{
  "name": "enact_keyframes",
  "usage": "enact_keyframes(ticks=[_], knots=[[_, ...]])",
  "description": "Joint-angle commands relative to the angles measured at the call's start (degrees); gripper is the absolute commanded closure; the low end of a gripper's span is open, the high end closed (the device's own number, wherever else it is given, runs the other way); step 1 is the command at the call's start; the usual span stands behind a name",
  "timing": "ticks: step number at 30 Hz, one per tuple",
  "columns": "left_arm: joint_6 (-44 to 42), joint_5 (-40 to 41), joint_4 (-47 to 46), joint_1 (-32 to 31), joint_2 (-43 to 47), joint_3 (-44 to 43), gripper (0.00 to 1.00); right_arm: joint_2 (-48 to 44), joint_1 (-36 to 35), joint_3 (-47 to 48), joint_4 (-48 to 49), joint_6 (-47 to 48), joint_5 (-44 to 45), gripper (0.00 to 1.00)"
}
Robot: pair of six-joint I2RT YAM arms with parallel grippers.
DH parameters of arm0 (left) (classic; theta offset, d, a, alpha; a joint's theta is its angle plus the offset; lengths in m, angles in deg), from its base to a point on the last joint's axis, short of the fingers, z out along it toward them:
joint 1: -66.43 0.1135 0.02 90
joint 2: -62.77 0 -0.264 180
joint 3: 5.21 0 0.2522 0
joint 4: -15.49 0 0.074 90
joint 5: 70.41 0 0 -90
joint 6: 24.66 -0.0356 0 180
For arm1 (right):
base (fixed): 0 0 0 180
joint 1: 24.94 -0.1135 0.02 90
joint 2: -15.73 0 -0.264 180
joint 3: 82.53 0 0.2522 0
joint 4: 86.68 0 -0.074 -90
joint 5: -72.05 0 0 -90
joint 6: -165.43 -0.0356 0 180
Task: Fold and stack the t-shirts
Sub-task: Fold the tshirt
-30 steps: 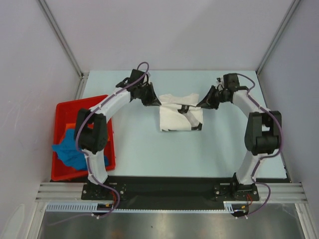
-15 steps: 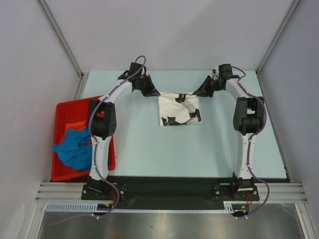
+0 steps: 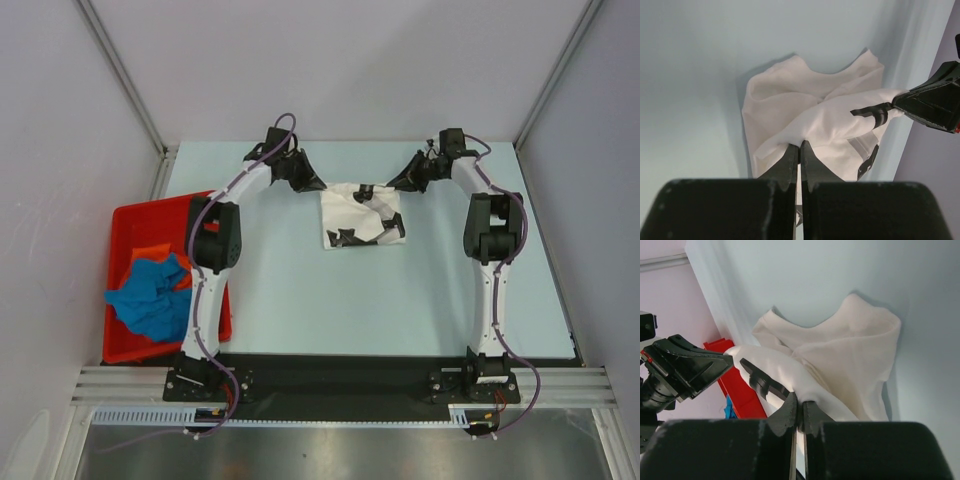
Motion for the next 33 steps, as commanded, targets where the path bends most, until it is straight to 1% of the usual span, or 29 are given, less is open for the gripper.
enact_keyframes(ticks=[1,3,4,5,6,7,8,9,10,11,12,14,15,17,18,19,20,21,22,23,25,26,27,30,31,32,33], knots=[[1.49,-0.29,-2.48,0.43,-0.47,-2.89,1.0,2.32,0.42,4.61,1.33,-1.1,-1.7,0.92],[1.49,0.59,-2.83,0.69,-1.17,-3.5,1.0,3.29,0.6,6.02,3.42,-1.89,-1.78,0.87],[1.57,1.03,-2.57,0.87,-2.48,-4.73,0.99,4.17,0.86,6.28,4.65,-3.9,-1.79,0.86],[1.66,1.56,-2.57,1.22,-3.1,-5.61,0.93,4.87,1.12,7.15,6.06,-4.79,-1.79,0.84],[1.75,2.0,-2.31,1.48,-3.98,-6.66,0.9,5.4,1.21,7.77,8.16,-5.58,-1.52,0.77],[1.4,2.44,-2.04,1.74,-5.47,-8.93,0.9,6.8,1.21,8.91,8.53,-7.06,-1.17,0.74],[0.88,4.53,-1.26,2.18,-6.0,-10.44,0.82,7.51,3.21,10.14,8.62,-7.95,-1.08,0.73],[0.18,5.42,1.19,2.45,-6.53,-12.1,0.77,7.95,3.75,12.59,8.54,-8.57,-1.17,0.68],[-1.4,6.47,2.52,2.8,-6.54,-15.34,0.69,8.13,5.24,13.57,8.01,-9.1,-1.17,0.64],[-2.46,7.53,3.84,2.98,-5.58,-16.5,0.56,7.61,5.86,14.53,7.05,-8.06,-0.74,0.6],[-4.73,9.54,5.33,2.98,-4.44,-16.6,0.52,7.08,6.56,16.81,3.91,-6.65,-0.3,0.51],[-6.24,10.09,5.34,2.8,-1.02,-14.24,0.45,5.85,8.58,18.49,-0.93,-2.0,1.37,0.45],[-6.77,10.0,4.91,2.63,2.57,-12.32,0.45,3.85,9.12,18.41,-4.35,1.76,1.29,0.45],[-7.65,8.86,2.63,1.58,7.15,-3.98,0.46,1.03,8.86,14.82,-6.66,4.94,1.37,0.45],[-7.57,8.07,-1.3,0.96,11.44,-0.55,0.46,-2.55,8.34,12.81,-7.71,8.27,1.64,0.45],[-7.13,5.2,-3.6,0.35,13.31,5.74,0.48,-5.29,7.72,5.83,-6.59,9.17,1.64,0.45],[-6.52,4.12,-6.06,-1.23,14.63,8.77,0.51,-7.58,6.58,1.93,-4.15,9.18,0.68,0.46],[-5.21,3.24,-10.17,-2.02,16.56,11.15,0.53,-11.25,4.66,-2.46,2.06,7.44,-0.19,0.53],[-4.58,0.8,-12.56,-2.9,16.75,14.74,0.55,-12.68,3.59,-8.86,5.51,5.77,-0.99,0.57],[-3.97,-0.01,-15.98,-4.48,16.67,15.9,0.59,-13.74,2.71,-12.23,12.33,4.45,-1.34,0.67],[-2.12,-1.16,-18.2,-5.81,15.18,17.32,0.63,-15.16,-0.35,-15.85,17.39,1.02,-0.99,0.75],[-1.51,-1.95,-19.52,-6.51,14.65,17.76,0.66,-14.9,-1.15,-18.04,21.85,-0.3,-1.69,0.85],[-0.2,-2.04,-22.23,-6.78,14.12,18.89,0.67,-14.37,-2.9,-18.59,23.89,-1.7,-2.13,0.88],[1.05,-2.04,-24.97,-6.6,11.14,19.35,0.7,-11.04,-4.94,-18.77,29.53,-6.1,-2.14,0.91],[1.05,-1.78,-25.15,-6.52,9.74,18.82,0.7,-8.68,-5.9,-18.59,31.37,-9.24,-2.14,0.91],[1.05,-1.6,-25.85,-6.43,9.03,18.47,0.7,-7.61,-6.08,-18.42,36.61,-10.84,-2.14,0.91],[1.22,-1.69,-26.47,-6.34,8.41,17.86,0.7,-6.29,-6.26,-18.15,38.57,-12.16,-1.96,0.91]])
